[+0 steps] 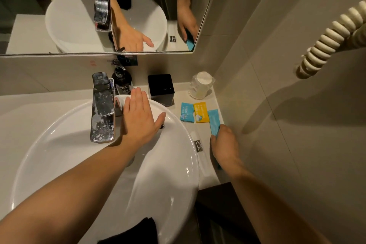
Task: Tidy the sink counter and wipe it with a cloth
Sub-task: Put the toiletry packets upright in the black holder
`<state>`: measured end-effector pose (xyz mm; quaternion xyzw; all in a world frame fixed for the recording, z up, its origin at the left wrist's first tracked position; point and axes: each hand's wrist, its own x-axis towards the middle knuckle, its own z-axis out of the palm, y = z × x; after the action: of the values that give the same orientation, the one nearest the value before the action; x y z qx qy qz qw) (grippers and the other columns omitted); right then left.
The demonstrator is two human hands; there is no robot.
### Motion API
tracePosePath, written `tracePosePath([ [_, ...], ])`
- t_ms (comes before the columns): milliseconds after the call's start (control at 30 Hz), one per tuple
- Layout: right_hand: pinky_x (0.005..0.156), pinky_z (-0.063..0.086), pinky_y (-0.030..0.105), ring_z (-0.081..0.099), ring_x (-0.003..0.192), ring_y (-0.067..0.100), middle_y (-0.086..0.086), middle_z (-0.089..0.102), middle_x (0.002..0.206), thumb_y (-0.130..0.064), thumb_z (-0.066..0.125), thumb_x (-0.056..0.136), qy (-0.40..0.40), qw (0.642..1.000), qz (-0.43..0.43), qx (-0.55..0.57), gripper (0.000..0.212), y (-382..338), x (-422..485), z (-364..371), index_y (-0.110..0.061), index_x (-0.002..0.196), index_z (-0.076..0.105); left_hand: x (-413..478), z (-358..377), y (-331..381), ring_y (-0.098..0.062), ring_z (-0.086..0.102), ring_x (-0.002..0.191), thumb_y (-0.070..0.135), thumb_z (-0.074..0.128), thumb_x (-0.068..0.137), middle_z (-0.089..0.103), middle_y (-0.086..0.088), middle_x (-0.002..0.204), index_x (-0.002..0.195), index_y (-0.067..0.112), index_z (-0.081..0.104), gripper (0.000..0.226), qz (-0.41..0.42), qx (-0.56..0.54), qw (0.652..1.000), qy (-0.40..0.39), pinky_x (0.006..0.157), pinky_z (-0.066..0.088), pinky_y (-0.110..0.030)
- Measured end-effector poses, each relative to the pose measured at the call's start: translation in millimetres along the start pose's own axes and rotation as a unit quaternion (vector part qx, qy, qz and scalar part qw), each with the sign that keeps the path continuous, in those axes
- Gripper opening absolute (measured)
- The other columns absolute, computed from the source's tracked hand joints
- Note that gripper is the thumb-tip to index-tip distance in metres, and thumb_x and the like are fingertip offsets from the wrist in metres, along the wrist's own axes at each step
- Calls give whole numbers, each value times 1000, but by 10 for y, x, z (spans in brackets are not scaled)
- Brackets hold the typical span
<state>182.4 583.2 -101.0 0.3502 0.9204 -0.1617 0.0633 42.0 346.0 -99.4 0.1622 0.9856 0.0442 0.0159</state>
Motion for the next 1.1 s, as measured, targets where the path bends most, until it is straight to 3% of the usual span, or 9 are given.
tracePosePath([
  [200,87,56,40,62,103,26,10,62,114,-25,58,99,29,999,-16,-27,28,-106,41,-15,-9,122,56,8,10,3,-35,15,156,74,21,93,22,-19,167,159,2,22,97,-2,1,1000,0,127,9,-49],
  [333,88,56,39,61,107,28,13,61,116,-18,65,95,1,999,19,-49,32,-128,72,-26,-7,123,54,12,-8,6,-34,12,157,76,22,94,19,-18,168,160,4,18,98,-5,11,1000,-8,128,8,-50],
  [433,85,57,38,61,109,28,13,59,118,-17,69,93,-17,997,41,-58,36,-168,76,-33,-7,123,52,2,-38,8,-35,12,157,75,12,90,18,-19,168,159,2,18,101,-1,4,1000,-8,127,11,-51],
  [633,85,54,36,61,107,30,15,57,119,-15,66,95,-33,995,62,-70,33,-250,91,-57,-5,124,54,-5,-67,22,-35,13,157,76,8,87,18,-19,168,160,3,18,103,-1,-12,1000,-7,127,13,-52],
  [800,77,58,42,64,94,31,13,60,109,-14,60,93,-23,997,74,6,21,-198,105,-151,-8,113,56,0,-50,21,-35,13,157,76,9,88,19,-18,168,159,4,19,102,-4,-8,1000,-10,127,13,-52],
  [933,55,45,28,63,82,26,7,68,96,-15,65,89,18,992,67,106,12,-182,88,-423,-11,98,59,-4,-73,27,-35,13,157,75,11,89,19,-18,168,160,3,19,101,-6,-9,1000,-9,127,12,-51],
  [1033,64,58,41,67,81,23,2,67,85,-14,71,86,34,975,57,214,12,-327,79,-681,-12,89,60,-14,-59,24,-35,15,157,74,21,93,21,-18,168,159,3,21,97,-6,-8,1000,-5,127,14,-51],
  [1100,70,61,40,70,85,19,0,70,87,-11,74,85,16,952,39,305,13,-528,68,-865,-14,90,63,-15,-54,25,-35,16,156,72,28,94,22,-19,167,159,2,22,95,-5,-7,1000,-2,127,14,-51],
])
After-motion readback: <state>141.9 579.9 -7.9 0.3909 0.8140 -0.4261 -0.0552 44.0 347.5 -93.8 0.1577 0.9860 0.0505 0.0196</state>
